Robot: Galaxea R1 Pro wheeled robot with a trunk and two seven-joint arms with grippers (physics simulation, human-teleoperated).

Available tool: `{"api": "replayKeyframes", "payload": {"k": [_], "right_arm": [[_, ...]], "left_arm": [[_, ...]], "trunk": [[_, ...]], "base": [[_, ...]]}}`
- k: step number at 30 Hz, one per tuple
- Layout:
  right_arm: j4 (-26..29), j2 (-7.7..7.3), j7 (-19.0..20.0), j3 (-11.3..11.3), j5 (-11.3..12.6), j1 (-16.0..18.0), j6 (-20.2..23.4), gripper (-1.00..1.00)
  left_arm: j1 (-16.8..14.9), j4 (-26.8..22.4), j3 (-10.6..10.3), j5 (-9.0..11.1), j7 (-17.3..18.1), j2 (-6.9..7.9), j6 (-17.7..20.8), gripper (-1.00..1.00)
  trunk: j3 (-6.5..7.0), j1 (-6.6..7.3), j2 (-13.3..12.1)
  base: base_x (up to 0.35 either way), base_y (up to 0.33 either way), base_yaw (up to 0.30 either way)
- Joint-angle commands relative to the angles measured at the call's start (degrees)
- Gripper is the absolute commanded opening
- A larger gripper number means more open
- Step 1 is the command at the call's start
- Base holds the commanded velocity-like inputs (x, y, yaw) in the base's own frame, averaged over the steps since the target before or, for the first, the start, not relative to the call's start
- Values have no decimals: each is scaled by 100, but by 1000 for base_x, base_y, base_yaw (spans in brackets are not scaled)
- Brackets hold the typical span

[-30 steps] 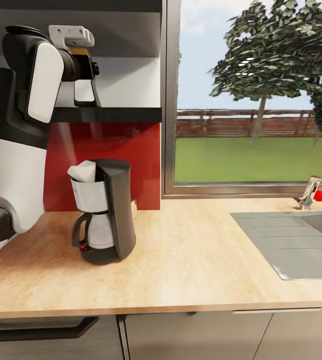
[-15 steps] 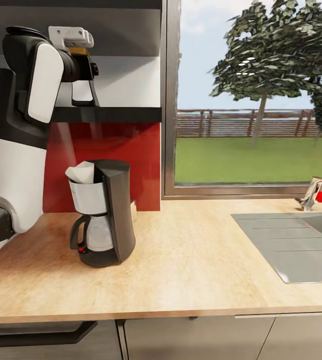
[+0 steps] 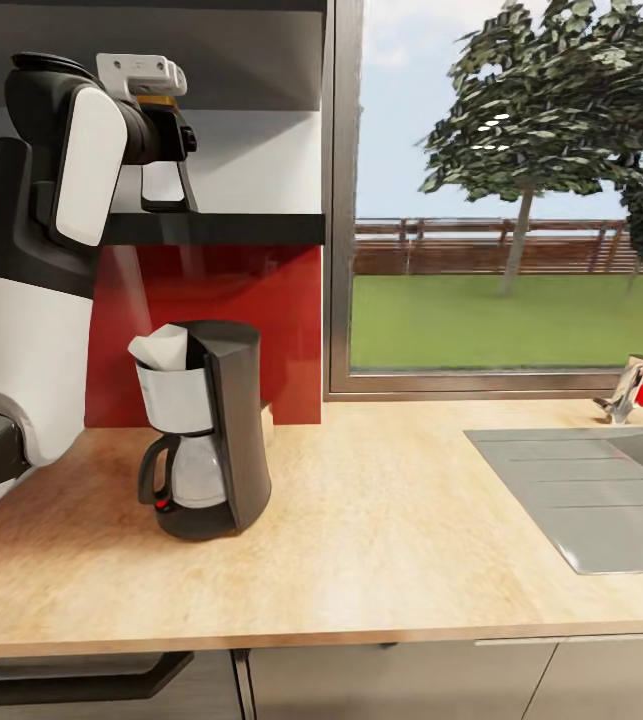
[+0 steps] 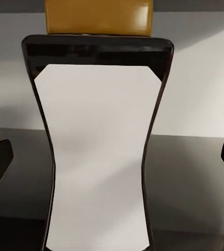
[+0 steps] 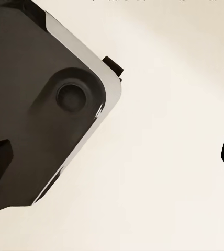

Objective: Set up a coffee station on the kitchen countertop: keep the coffee maker on the countertop, move the bottle of coffee from the kitchen shelf to the counter next to the coffee maker, place a paper coffee filter on top of the coffee maker, put the saucer next to the coffee maker with the coffee cup on the saucer, and place the electric kettle next to the coffee maker.

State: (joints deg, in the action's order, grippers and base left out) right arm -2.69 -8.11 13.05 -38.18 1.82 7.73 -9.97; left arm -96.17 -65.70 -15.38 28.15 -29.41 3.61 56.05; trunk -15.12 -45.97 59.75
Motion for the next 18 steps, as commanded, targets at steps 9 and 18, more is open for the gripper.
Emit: {"api": "replayKeyframes", "payload": {"k": [9, 18], "right_arm": [[-21, 3, 22, -23, 20, 10, -40, 100], [-21, 4, 22, -23, 20, 10, -40, 100]], "left_arm": [[-7, 1, -18, 59, -57, 8, 11, 100], [-7, -4, -18, 59, -58, 8, 11, 100]], "trunk": [[-8, -1, 5], [-8, -1, 5]], "base": [[32, 22, 0], [42, 1, 0]]}}
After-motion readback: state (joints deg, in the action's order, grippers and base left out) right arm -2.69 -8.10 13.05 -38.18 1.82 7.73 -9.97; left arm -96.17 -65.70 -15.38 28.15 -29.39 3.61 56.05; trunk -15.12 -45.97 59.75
